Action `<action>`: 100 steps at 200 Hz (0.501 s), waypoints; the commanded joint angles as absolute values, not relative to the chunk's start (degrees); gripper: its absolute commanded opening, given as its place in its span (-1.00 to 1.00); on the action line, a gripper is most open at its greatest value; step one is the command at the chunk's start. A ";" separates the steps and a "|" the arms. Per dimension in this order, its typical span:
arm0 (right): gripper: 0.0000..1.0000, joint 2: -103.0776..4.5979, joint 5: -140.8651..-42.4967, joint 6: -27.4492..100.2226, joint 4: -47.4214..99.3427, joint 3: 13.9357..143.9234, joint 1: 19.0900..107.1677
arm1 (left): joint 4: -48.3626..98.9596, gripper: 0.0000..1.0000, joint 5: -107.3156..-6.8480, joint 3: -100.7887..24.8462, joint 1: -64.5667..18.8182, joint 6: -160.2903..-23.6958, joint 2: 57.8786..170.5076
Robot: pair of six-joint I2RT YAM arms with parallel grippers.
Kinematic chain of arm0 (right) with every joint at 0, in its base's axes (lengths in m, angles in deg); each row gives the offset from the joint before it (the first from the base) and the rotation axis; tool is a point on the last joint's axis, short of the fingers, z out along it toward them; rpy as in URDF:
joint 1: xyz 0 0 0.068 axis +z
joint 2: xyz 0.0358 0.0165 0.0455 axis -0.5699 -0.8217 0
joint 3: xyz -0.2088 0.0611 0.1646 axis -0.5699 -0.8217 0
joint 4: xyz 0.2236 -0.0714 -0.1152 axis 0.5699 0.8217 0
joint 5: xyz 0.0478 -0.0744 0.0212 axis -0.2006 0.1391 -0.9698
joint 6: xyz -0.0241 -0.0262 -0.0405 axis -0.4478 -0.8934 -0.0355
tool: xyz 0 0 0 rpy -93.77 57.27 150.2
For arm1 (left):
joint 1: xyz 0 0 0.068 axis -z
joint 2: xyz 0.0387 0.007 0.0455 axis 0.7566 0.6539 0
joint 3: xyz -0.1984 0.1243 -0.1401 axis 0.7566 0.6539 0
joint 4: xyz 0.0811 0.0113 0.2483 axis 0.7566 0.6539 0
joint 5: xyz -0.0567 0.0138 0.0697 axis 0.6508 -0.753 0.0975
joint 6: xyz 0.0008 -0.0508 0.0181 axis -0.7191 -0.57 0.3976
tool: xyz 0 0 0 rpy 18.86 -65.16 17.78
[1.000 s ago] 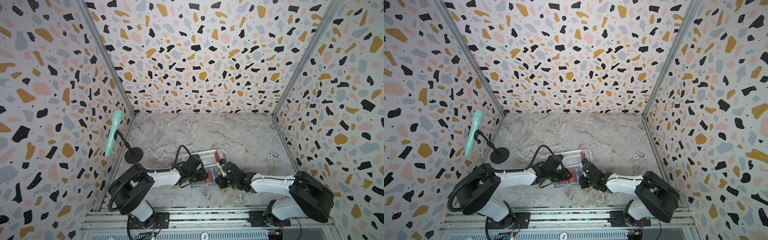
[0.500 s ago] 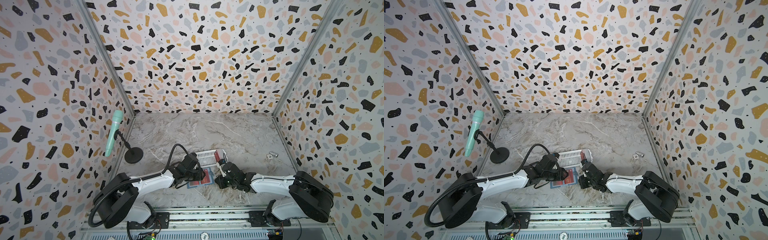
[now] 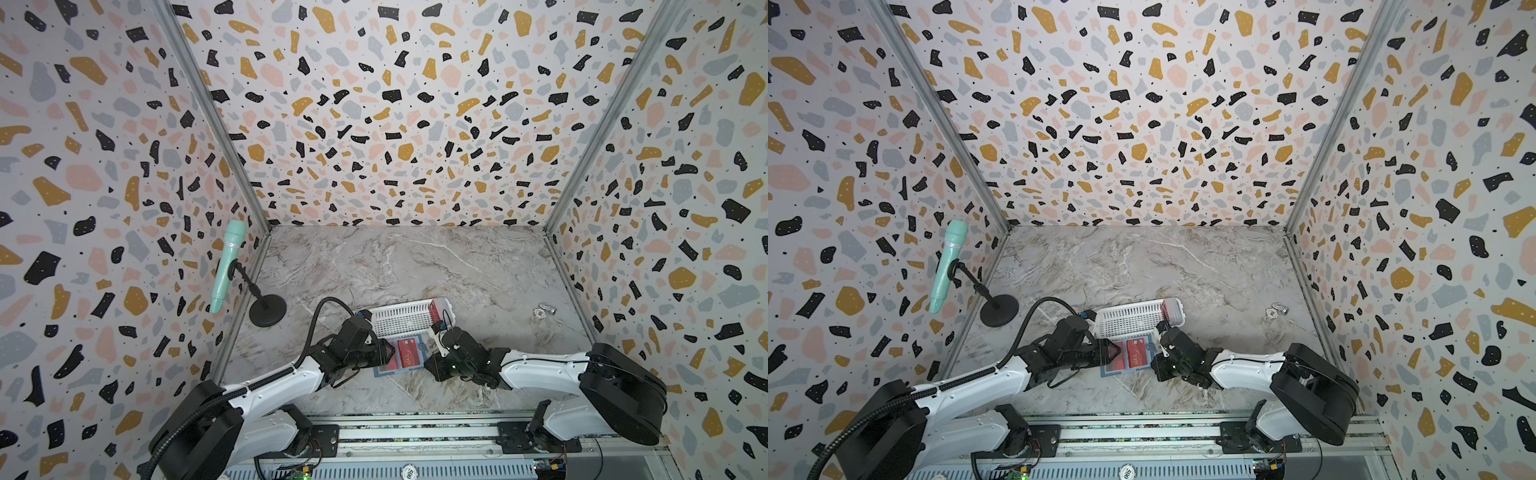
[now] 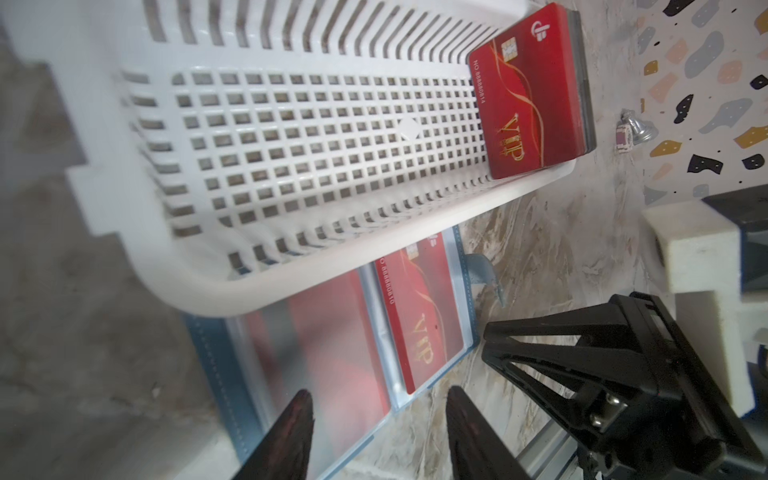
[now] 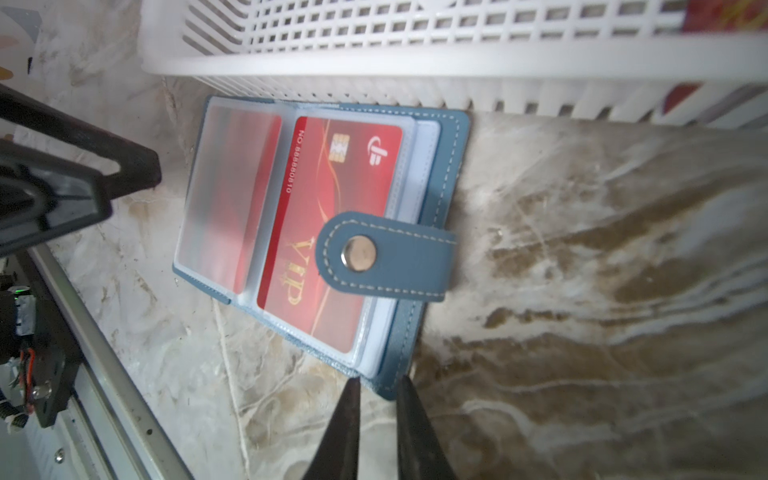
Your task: Put the credit cards into the card holder
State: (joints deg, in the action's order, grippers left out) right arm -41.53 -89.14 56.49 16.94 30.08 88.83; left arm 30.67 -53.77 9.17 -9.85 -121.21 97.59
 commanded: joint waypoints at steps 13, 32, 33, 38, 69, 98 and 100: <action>-0.62 -42.81 -87.02 57.71 17.18 33.27 89.15 | 32.63 0.09 -55.08 11.37 -11.71 -120.65 95.71; -0.62 -43.00 -86.61 57.79 17.27 33.40 89.15 | 32.62 0.11 -54.85 11.77 -12.21 -120.14 95.94; -0.62 -43.00 -86.62 57.79 17.29 33.40 89.15 | 32.61 0.11 -54.81 11.78 -12.23 -120.17 95.95; -0.62 -43.07 -86.64 57.80 17.25 33.40 89.11 | 32.61 0.12 -54.86 11.92 -12.38 -120.01 95.95; -0.62 -43.27 -86.46 57.96 17.15 33.44 89.15 | 31.70 0.16 -54.19 13.06 -13.60 -119.82 96.60; -0.62 -43.20 -86.19 58.23 16.96 33.38 89.15 | 30.32 0.19 -52.49 13.55 -14.01 -119.86 98.24; -0.62 -43.20 -86.13 58.24 16.92 33.40 89.15 | 30.31 0.19 -52.42 13.55 -14.01 -119.86 98.34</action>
